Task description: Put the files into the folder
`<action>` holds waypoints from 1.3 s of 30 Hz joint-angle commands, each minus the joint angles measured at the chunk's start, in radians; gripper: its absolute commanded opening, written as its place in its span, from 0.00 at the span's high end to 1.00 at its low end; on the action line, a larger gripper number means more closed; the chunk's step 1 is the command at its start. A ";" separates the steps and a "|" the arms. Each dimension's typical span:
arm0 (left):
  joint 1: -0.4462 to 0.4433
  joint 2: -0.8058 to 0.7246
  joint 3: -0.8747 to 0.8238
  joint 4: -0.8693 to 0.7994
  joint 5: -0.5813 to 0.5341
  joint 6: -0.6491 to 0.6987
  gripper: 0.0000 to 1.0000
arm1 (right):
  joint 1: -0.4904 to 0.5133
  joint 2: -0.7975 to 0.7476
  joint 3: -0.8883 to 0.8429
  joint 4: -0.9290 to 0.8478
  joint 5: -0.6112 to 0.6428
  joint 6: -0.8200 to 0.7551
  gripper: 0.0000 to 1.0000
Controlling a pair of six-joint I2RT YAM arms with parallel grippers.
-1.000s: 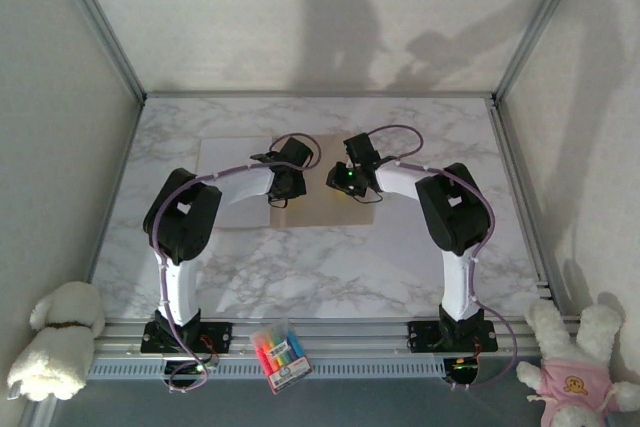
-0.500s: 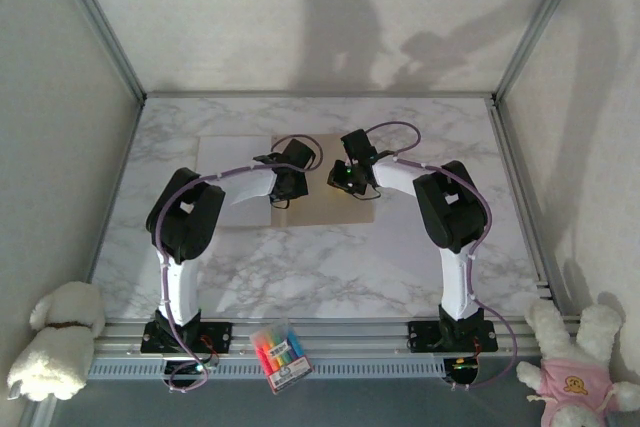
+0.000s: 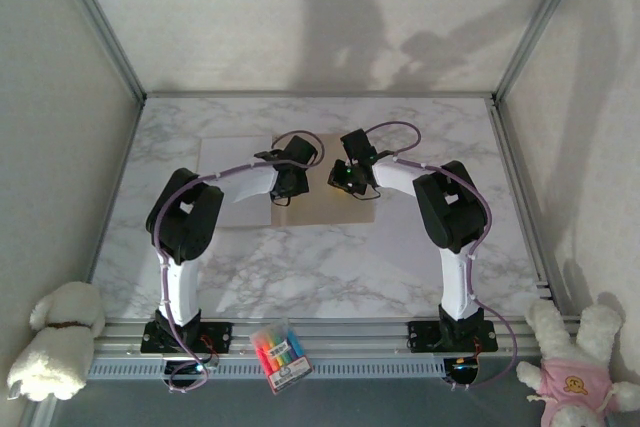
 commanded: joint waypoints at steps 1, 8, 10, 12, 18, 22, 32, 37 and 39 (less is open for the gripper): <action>-0.001 -0.015 0.026 -0.084 0.012 0.008 0.93 | 0.032 0.044 -0.010 -0.039 -0.002 0.008 0.80; 0.046 -0.010 0.100 -0.147 -0.019 0.049 0.91 | 0.035 0.031 -0.023 -0.032 0.002 0.005 0.80; 0.061 -0.004 0.127 -0.163 -0.022 0.061 0.88 | 0.036 0.031 -0.024 -0.032 0.003 0.003 0.80; 0.075 0.004 0.164 -0.183 -0.026 0.077 0.85 | 0.037 0.032 -0.019 -0.035 0.006 0.002 0.80; 0.105 0.013 0.296 -0.256 -0.041 0.118 0.74 | 0.045 0.025 -0.016 -0.052 0.015 -0.018 0.80; 0.111 -0.015 0.320 -0.276 -0.047 0.122 0.65 | 0.048 0.032 -0.006 -0.058 0.023 -0.018 0.80; 0.105 -0.218 0.009 -0.147 0.041 0.081 0.75 | 0.051 0.037 0.006 -0.070 0.041 -0.024 0.79; 0.102 -0.234 -0.132 -0.074 0.069 0.075 0.80 | 0.053 0.029 -0.002 -0.058 0.046 -0.027 0.79; 0.102 -0.214 -0.150 -0.053 0.068 0.083 0.81 | 0.054 0.028 -0.002 -0.059 0.049 -0.028 0.79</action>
